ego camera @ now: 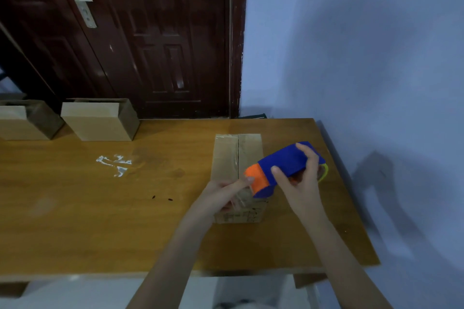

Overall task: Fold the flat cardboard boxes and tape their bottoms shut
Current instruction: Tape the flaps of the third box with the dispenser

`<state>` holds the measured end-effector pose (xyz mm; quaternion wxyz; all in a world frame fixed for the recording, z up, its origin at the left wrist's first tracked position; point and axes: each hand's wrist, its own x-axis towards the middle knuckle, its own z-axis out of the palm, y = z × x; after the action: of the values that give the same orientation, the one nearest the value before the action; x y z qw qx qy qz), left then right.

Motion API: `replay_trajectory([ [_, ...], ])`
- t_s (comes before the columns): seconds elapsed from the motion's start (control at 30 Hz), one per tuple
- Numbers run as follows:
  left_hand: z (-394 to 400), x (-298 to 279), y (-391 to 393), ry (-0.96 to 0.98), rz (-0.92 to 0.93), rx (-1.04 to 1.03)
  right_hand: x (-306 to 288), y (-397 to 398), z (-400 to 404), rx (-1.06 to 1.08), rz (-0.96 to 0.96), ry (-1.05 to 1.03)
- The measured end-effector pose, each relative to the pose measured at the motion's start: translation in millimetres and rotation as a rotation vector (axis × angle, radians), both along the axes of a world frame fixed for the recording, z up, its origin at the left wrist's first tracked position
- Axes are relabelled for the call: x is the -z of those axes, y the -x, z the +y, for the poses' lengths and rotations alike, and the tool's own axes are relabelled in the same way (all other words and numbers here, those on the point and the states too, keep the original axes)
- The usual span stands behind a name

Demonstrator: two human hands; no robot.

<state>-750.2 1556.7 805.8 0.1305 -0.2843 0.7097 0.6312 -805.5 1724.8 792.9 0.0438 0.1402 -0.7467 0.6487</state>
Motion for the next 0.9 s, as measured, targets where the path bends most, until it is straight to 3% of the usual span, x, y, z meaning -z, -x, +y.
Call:
replay_trajectory([
  [0.17, -15, 2, -5, -0.345, -0.064, 0.236, 11, 2, 6, 0.158, -0.045, 0.228],
  [0.33, -24, 6, -13, -0.578, -0.069, 0.224, 12, -5, 3, 0.154, -0.042, 0.29],
  [0.6, -43, 12, -30, -0.633, 0.095, -0.118, 12, -13, 7, 0.182, -0.063, 0.328],
  [0.7, -40, 12, -31, -0.53, 0.111, -0.171, 13, -17, 2, 0.201, -0.077, 0.383],
  [0.9, -38, 23, -35, -0.139, 0.109, -0.313, 20, -40, -13, 0.223, -0.032, 0.318],
])
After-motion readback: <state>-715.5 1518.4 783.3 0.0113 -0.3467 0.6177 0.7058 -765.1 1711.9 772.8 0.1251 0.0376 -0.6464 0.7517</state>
